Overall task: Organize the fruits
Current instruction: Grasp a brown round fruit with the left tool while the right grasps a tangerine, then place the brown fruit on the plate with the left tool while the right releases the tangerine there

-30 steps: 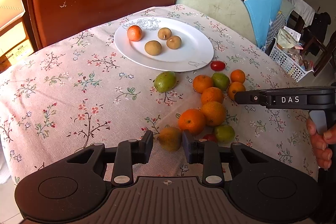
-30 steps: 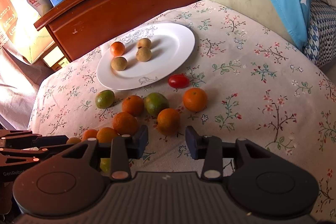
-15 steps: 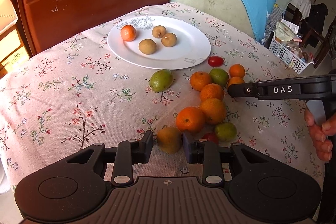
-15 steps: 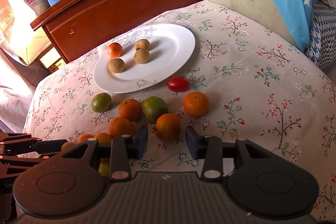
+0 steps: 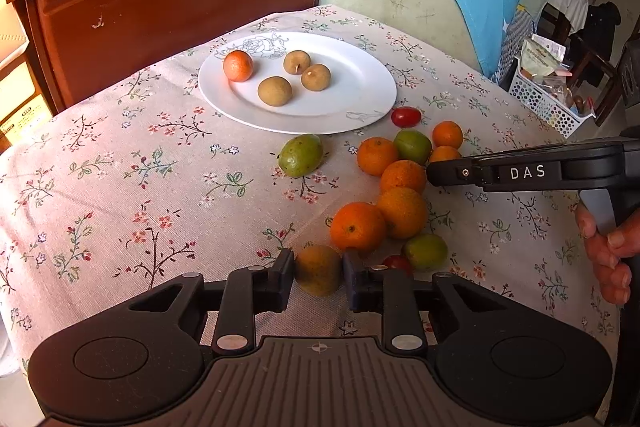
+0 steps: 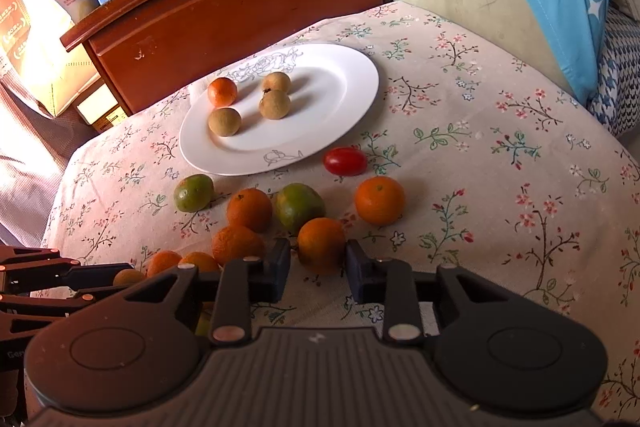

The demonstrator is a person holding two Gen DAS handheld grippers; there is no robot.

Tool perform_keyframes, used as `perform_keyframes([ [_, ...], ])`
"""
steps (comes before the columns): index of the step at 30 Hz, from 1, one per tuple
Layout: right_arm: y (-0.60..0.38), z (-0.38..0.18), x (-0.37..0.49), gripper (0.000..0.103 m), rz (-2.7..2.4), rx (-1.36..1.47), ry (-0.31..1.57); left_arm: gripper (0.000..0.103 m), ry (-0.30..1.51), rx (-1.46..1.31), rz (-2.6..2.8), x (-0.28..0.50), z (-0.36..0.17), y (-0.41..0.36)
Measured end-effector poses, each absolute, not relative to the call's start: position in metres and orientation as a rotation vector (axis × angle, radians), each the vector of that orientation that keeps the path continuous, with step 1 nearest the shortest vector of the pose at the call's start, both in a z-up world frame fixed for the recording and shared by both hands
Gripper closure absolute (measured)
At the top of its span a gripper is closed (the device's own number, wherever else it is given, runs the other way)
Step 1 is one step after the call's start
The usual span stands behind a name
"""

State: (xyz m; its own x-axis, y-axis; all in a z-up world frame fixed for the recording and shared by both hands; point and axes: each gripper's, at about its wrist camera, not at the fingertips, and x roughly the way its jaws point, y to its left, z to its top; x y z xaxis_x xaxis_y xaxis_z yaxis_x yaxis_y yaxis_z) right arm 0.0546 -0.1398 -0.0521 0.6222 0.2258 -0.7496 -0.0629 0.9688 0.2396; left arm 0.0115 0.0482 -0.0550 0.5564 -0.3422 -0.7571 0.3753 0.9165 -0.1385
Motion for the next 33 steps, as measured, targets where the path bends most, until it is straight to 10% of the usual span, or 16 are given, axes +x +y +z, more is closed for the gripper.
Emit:
perform_keyframes([
  [33, -0.141, 0.0, 0.063, 0.074, 0.241, 0.234, 0.744, 0.08, 0.765, -0.049, -0.386, 0.053, 0.0, 0.046],
])
